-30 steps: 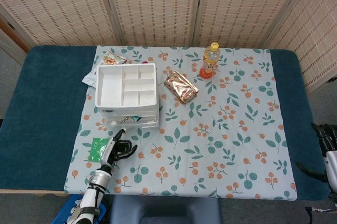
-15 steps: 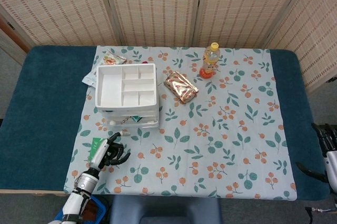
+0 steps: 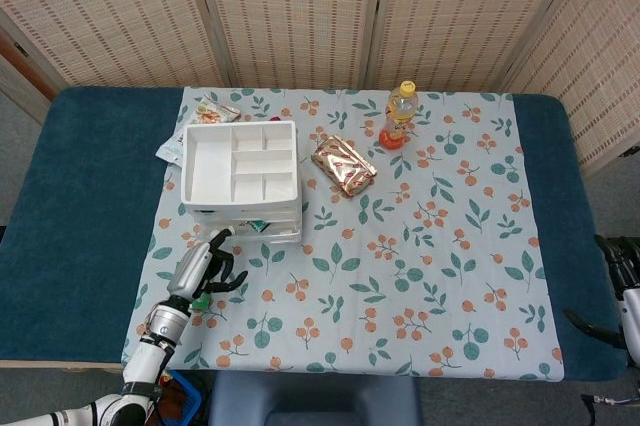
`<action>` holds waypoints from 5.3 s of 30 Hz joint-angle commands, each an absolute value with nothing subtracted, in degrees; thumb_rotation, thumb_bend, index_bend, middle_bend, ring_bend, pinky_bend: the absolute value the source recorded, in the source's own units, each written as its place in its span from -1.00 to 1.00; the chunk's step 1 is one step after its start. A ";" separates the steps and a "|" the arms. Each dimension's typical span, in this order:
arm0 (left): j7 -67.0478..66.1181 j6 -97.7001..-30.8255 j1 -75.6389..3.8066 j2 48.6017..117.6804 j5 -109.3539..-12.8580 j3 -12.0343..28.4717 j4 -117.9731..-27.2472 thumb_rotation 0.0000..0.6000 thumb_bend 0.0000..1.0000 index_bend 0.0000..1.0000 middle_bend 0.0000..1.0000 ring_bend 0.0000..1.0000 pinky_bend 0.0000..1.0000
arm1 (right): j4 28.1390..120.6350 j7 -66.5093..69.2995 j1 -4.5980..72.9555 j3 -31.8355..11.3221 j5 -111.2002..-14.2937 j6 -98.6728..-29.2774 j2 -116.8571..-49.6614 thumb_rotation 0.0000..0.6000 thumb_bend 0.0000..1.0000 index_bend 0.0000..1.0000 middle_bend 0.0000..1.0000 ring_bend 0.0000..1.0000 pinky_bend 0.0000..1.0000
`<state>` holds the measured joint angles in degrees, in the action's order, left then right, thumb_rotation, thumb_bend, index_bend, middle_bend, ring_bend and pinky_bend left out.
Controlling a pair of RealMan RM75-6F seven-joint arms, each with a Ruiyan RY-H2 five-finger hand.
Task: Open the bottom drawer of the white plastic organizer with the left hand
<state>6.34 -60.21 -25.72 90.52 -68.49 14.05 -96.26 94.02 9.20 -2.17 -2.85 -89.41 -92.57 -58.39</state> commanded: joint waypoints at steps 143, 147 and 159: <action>-11.62 -60.59 -53.47 84.87 -109.00 -2.38 -65.21 1.00 -0.49 -0.36 0.72 0.91 1.00 | 95.30 7.75 -3.54 -3.32 -88.68 -93.63 -56.63 1.00 -0.78 -1.00 -0.77 -0.85 -0.73; -11.78 -60.29 -53.82 84.87 -108.77 -2.65 -65.04 1.00 -0.49 -0.38 0.72 0.91 1.00 | 95.38 7.64 -3.52 -3.35 -88.61 -93.57 -56.64 1.00 -0.77 -1.00 -0.77 -0.85 -0.73; -14.69 -57.40 -54.31 83.84 -106.05 -2.59 -65.84 1.00 -0.49 -0.40 0.72 0.91 1.00 | 95.53 7.50 -3.44 -3.37 -88.50 -93.37 -56.61 1.00 -0.77 -1.00 -0.76 -0.84 -0.74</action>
<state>-14.26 -57.89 -54.33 84.15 -106.52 -2.63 -65.42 95.53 7.50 -3.44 -3.37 -88.51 -93.36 -56.61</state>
